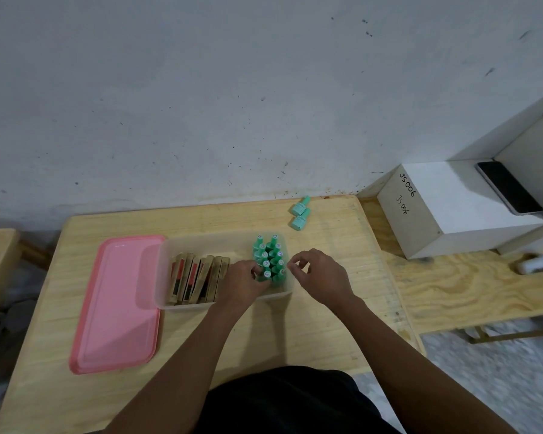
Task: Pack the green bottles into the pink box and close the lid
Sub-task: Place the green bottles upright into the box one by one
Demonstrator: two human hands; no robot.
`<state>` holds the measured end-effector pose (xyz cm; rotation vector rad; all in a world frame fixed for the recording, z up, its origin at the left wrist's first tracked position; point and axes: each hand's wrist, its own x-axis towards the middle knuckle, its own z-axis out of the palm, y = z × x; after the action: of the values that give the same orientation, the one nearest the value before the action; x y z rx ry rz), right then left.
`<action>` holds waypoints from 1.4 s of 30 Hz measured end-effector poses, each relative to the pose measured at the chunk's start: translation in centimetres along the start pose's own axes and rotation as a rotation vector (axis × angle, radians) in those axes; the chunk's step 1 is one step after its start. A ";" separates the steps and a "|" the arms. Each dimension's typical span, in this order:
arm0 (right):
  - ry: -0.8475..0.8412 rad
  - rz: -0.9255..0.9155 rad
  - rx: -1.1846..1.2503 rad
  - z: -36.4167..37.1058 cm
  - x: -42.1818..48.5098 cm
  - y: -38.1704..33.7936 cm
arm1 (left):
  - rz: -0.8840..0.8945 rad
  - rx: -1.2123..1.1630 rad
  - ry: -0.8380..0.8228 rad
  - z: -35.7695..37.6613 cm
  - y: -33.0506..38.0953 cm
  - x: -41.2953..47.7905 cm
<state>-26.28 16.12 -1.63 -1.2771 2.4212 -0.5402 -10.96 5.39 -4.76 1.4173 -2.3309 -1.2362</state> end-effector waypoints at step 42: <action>-0.018 0.654 0.355 0.2 17.7 7.4 | -0.111 0.349 0.061 7.7 11.3 22.3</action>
<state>-40.85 5.18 -7.61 -0.3118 2.3916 -0.7031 -34.60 -5.48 -7.93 1.6811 -2.5463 -0.8209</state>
